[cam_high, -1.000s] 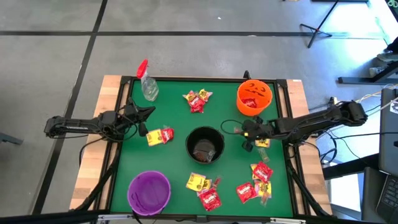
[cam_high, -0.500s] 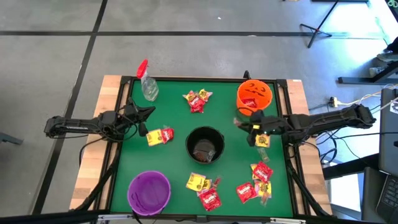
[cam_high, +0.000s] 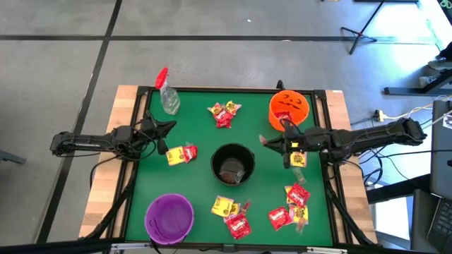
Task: Sort candy
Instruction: Put the orange candy into the black bucket
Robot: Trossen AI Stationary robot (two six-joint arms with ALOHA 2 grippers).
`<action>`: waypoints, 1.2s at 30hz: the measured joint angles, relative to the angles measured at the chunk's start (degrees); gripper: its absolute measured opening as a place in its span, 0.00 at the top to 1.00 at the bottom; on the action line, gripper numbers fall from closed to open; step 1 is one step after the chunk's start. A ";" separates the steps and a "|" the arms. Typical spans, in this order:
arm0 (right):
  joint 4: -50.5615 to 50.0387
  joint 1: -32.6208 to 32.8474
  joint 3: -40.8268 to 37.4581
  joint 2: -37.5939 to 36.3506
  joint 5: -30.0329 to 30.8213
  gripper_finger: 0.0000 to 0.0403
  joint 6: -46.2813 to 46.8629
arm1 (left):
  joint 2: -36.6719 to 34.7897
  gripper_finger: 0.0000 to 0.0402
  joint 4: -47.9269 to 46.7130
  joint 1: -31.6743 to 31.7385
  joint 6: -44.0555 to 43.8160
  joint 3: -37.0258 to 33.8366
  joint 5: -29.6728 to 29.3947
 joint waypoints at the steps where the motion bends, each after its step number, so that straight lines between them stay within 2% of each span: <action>1: 0.66 0.00 0.00 0.01 -0.32 0.96 -0.25 | -0.02 1.00 0.00 -0.01 0.01 0.00 0.00; 6: 4.33 0.00 0.18 0.02 -2.22 0.96 -2.53 | -0.01 1.00 0.00 0.01 0.00 -0.01 -0.02; 11: 2.88 0.00 4.64 2.00 -3.68 0.96 -5.44 | -0.02 1.00 0.00 0.00 0.00 0.01 -0.02; 22: -1.90 0.01 15.62 14.21 -6.78 0.96 -11.67 | -0.01 1.00 -0.01 -0.01 0.00 0.00 -0.01; 36: -9.06 0.02 25.09 24.08 -8.87 0.96 -16.84 | -0.02 1.00 0.00 -0.01 -0.01 0.00 -0.02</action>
